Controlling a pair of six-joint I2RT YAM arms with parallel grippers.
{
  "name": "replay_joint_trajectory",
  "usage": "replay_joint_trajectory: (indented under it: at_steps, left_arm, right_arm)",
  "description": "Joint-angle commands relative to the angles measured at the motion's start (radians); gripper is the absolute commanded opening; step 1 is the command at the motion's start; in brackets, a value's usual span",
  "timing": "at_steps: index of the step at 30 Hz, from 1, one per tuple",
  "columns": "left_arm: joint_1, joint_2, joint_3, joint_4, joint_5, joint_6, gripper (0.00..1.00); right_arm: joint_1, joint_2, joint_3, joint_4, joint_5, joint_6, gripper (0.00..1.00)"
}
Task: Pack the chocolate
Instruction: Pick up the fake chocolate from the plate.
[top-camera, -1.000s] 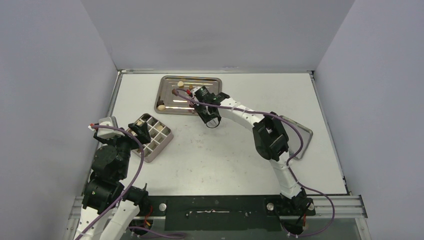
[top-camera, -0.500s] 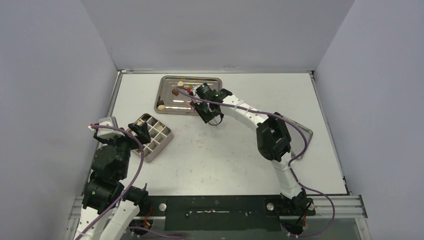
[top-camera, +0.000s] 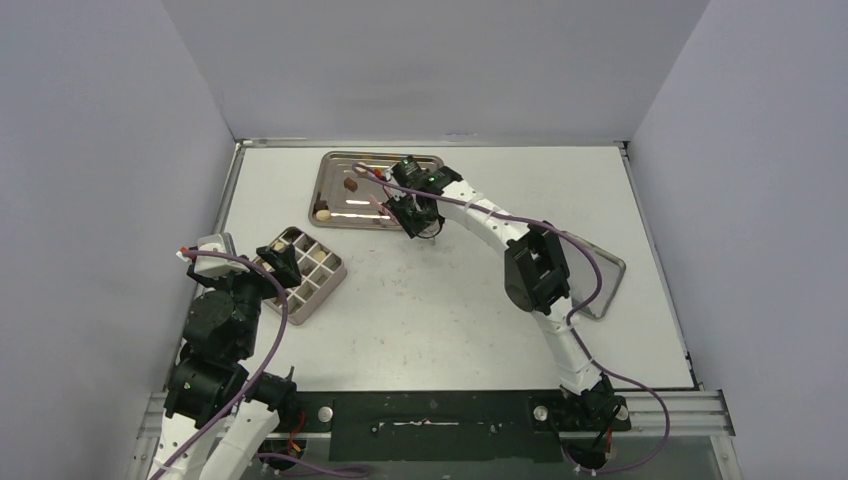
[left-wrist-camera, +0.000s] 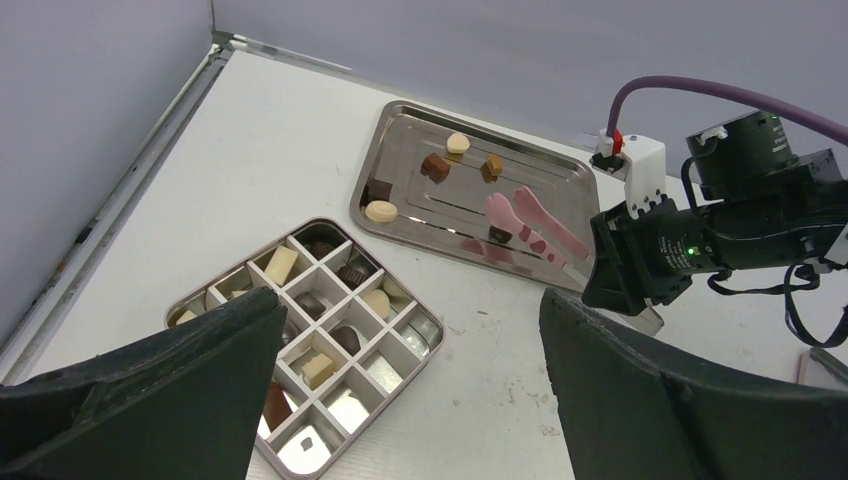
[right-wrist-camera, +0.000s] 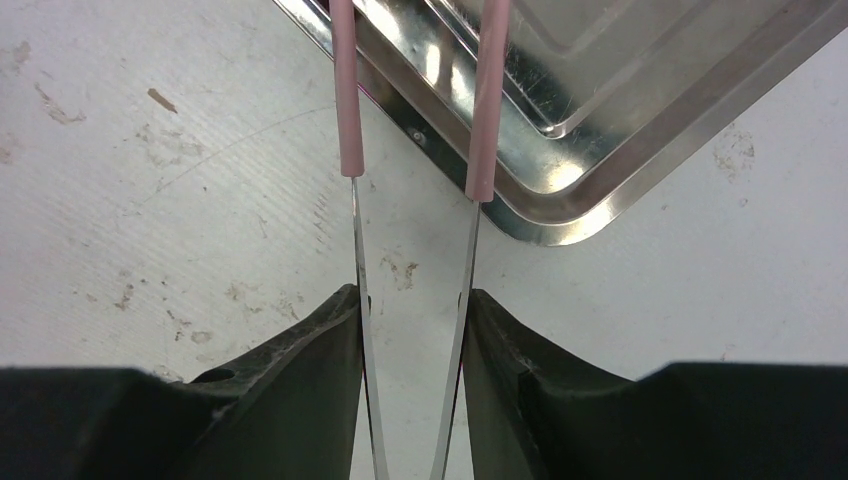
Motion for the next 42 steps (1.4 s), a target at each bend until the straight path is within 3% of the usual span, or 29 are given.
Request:
replay_joint_trajectory:
  at_steps: [1,9,33,42]
  left_arm:
    - [0.006,0.004,0.013,0.045,0.005,0.008,0.97]
    - [0.008,0.002,0.013,0.045,0.004,0.009,0.97]
    - [0.008,-0.002,0.016,0.039,0.001,0.008,0.97]
    - [0.008,-0.004,0.015,0.04,0.001,0.008,0.97]
  right_arm:
    - [-0.009,0.03,0.07,-0.05,-0.023,-0.036,0.37]
    - [-0.016,0.057,0.079,-0.069,-0.039,-0.047,0.37]
    - [-0.029,0.016,0.051,-0.051,-0.055,-0.035,0.14]
    - [-0.042,-0.035,0.005,-0.017,-0.059,-0.023,0.13]
